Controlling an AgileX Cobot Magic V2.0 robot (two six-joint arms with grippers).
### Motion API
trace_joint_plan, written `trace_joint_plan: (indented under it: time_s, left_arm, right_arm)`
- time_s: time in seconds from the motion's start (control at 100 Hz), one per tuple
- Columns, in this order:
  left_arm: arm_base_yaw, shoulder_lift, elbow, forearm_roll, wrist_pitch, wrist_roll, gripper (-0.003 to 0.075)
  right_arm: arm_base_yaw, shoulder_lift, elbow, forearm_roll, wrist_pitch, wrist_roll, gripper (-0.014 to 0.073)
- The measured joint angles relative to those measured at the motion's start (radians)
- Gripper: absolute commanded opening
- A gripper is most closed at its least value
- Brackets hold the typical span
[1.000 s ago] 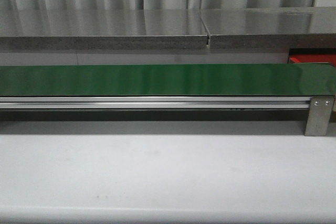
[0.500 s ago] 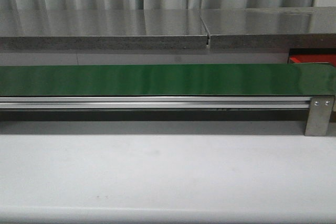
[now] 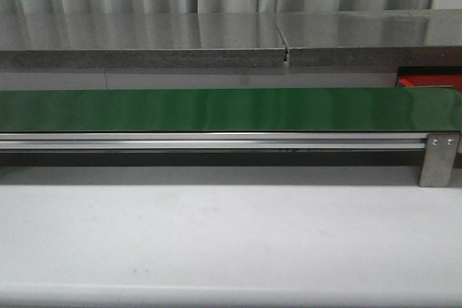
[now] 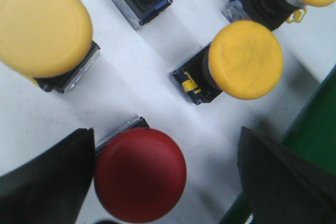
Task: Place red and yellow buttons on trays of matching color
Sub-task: 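Move the left gripper over a red push button and lower it, then close the left gripper on the red button and lift it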
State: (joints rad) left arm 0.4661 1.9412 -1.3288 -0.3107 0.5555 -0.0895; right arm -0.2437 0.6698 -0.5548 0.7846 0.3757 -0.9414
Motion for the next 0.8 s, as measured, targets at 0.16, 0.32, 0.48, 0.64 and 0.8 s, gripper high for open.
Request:
trace_joint_plan:
  time_s: [0.16, 0.32, 0.48, 0.64, 0.8]
  left_arm:
    - [0.0, 0.0, 0.0, 0.0, 0.007, 0.0, 0.0299]
    - [0.0, 0.0, 0.0, 0.0, 0.013, 0.0, 0.0167]
    - [0.0, 0.0, -0.002, 0.0, 0.021, 0.0, 0.0083]
    - [0.0, -0.018, -0.002, 0.002, 0.064, 0.0, 0.0031]
    - [0.0, -0.113, -0.002, 0.004, 0.104, 0.003, 0.0008]
  right_arm:
    - [0.0, 0.0, 0.0, 0.0, 0.0, 0.0, -0.0068]
    - [0.0, 0.0, 0.0, 0.0, 0.0, 0.0, -0.0068]
    - [0.0, 0.0, 0.0, 0.0, 0.0, 0.0, -0.0068]
    - [0.0, 0.0, 0.0, 0.0, 0.0, 0.0, -0.0068]
    - [0.0, 0.0, 0.0, 0.0, 0.0, 0.0, -0.0068]
